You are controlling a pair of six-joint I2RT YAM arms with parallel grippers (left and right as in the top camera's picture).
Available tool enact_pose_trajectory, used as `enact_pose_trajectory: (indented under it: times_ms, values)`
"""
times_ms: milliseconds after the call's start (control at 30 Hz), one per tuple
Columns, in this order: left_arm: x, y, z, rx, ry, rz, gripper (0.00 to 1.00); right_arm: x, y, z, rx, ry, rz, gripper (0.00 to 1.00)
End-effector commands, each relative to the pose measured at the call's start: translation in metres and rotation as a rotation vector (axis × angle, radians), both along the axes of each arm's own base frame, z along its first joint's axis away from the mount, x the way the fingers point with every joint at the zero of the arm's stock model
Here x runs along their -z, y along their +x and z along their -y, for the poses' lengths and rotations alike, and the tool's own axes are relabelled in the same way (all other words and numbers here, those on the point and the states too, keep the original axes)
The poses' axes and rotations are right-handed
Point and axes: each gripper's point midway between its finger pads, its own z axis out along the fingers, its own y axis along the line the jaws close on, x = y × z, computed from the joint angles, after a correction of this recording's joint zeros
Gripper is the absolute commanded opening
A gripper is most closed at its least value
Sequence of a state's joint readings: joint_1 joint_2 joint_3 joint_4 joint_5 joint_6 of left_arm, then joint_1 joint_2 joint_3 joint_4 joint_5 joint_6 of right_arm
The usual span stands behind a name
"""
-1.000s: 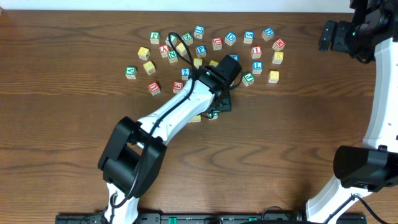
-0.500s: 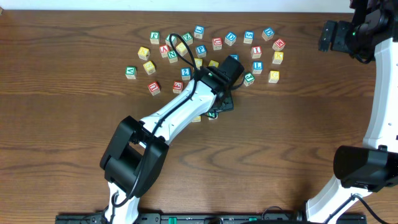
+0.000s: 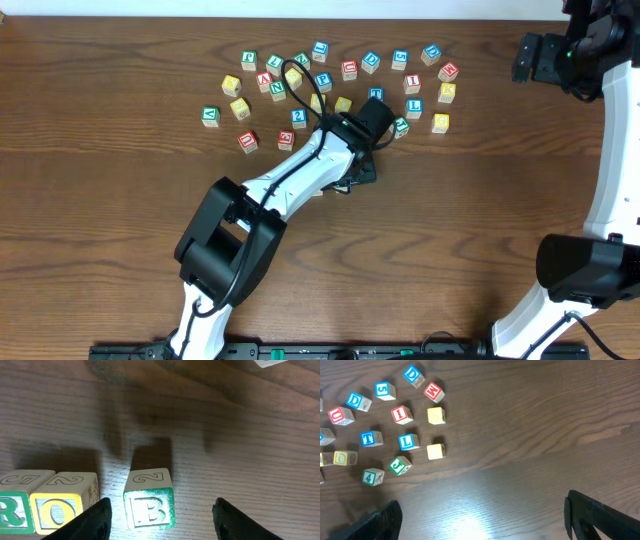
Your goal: Spell out ROBOT
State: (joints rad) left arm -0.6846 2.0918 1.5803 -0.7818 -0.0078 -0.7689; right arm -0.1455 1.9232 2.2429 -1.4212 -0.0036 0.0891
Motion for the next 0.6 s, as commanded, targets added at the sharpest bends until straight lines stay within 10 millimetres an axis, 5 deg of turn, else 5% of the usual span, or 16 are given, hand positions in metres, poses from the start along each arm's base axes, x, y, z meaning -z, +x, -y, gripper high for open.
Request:
enact_pose_trajectory:
  times_ms: [0,567]
  values:
    - [0.008,0.000,-0.007,-0.026,0.041,0.003,0.63,0.000,-0.001,0.002,-0.011,-0.008,-0.003,0.99]
    - [0.023,-0.006,-0.008,-0.024,0.071,-0.028,0.35,0.000,-0.001,0.001,-0.011,-0.007,-0.003,0.99]
